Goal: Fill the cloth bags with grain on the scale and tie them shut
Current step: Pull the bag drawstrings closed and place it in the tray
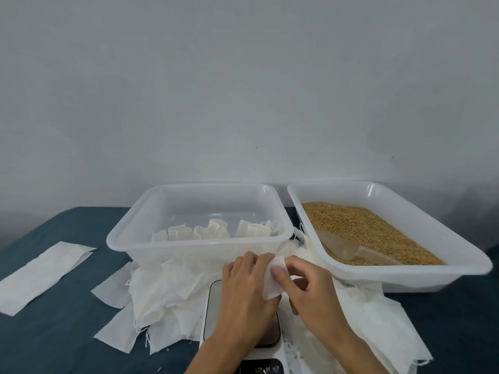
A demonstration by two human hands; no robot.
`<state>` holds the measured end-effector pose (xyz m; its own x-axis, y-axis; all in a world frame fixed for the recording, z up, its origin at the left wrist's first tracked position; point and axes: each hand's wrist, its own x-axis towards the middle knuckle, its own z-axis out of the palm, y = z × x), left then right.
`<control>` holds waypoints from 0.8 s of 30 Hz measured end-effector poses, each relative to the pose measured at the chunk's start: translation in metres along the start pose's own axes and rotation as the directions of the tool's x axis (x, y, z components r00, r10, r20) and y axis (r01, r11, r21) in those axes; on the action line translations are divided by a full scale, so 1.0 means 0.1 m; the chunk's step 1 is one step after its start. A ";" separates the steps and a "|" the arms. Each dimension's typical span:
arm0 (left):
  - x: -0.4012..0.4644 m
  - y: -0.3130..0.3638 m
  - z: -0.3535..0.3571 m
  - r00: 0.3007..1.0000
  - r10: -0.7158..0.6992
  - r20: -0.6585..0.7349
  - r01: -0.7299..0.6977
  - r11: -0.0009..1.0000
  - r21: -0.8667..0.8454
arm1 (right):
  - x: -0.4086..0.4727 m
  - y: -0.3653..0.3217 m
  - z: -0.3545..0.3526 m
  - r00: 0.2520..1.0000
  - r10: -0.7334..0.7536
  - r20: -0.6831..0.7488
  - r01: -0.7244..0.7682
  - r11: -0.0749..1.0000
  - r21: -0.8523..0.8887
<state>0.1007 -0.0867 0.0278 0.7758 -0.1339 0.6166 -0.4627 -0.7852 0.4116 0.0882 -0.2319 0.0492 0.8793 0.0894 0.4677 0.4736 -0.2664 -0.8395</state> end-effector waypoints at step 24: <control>0.02 0.05 -0.06 1.000 -0.019 0.012 0.021 0.991 -0.131 | -0.02 -0.01 0.02 0.997 -0.081 0.009 0.082 0.990 -0.118</control>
<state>0.0973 -0.0874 0.0354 0.7895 -0.1257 0.6008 -0.4988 -0.7017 0.5087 0.0858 -0.2301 0.0489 0.8385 0.1191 0.5318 0.5346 -0.3691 -0.7602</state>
